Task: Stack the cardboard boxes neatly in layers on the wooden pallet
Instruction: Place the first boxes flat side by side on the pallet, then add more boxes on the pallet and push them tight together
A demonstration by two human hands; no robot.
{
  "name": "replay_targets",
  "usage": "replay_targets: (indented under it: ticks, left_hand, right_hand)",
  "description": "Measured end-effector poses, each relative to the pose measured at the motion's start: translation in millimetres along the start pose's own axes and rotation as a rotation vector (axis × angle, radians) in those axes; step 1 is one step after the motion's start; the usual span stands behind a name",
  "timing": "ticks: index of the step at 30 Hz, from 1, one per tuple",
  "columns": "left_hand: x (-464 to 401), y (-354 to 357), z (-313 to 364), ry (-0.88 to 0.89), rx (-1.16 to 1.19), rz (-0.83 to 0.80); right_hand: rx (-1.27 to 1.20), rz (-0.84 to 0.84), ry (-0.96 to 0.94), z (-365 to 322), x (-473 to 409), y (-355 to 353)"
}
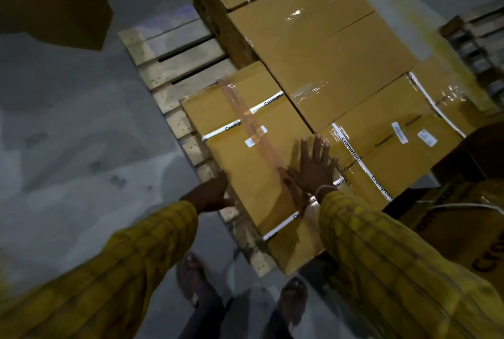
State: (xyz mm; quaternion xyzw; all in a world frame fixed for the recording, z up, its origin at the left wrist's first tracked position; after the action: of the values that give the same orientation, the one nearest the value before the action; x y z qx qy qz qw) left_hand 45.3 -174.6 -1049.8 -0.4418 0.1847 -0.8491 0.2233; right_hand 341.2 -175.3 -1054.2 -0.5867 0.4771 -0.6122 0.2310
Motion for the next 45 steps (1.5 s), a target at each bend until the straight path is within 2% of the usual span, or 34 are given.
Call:
replay_targets:
  ticks: [3, 6, 11, 15, 23, 29, 34, 40, 45]
  left_hand:
    - [28, -63, 0, 0.057, -0.111, 0.171]
    - [65, -130, 1, 0.169, -0.117, 0.396]
    - [140, -219, -10, 0.180, -0.044, 0.536]
    - [201, -260, -28, 0.143, -0.007, 0.611]
    - [273, -357, -60, 0.077, 0.008, 0.684]
    - [292, -486, -72, 0.084, 0.018, 0.825]
    - [301, -608, -76, 0.112, -0.007, 0.865]
    - [311, -741, -68, 0.183, -0.013, 0.930]
    - [314, -833, -79, 0.196, -0.140, 0.977]
  right_hand:
    - [0.038, 0.081, -0.075, -60, 12, -37]
    - [-0.023, 0.126, -0.143, -117, 28, -76]
    - [-0.181, 0.181, -0.204, -200, 51, -131]
    - [-0.308, 0.226, -0.233, -254, 72, -166]
    - [-0.374, 0.260, -0.363, -382, 70, -250]
    - [-0.478, 0.312, -0.498, -505, 16, -338]
    - [-0.599, 0.379, -0.604, -599, -31, -424]
    - [-0.627, 0.424, -0.715, -689, -69, -526]
    - [-0.653, 0.456, -0.770, -752, -89, -587]
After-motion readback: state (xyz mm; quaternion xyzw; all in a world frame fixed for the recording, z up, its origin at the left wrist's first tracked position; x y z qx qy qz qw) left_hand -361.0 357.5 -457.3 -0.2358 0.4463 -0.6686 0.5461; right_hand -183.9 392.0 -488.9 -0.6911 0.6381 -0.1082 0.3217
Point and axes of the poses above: each hand's wrist, its own x-axis away from the middle knuckle, its own y-axis out of the palm, z = x × y, the point moved 4 cm from there along -x, towards the middle knuckle, and after that the axes turned 4 degrees about -x, right-handed, at the moved point
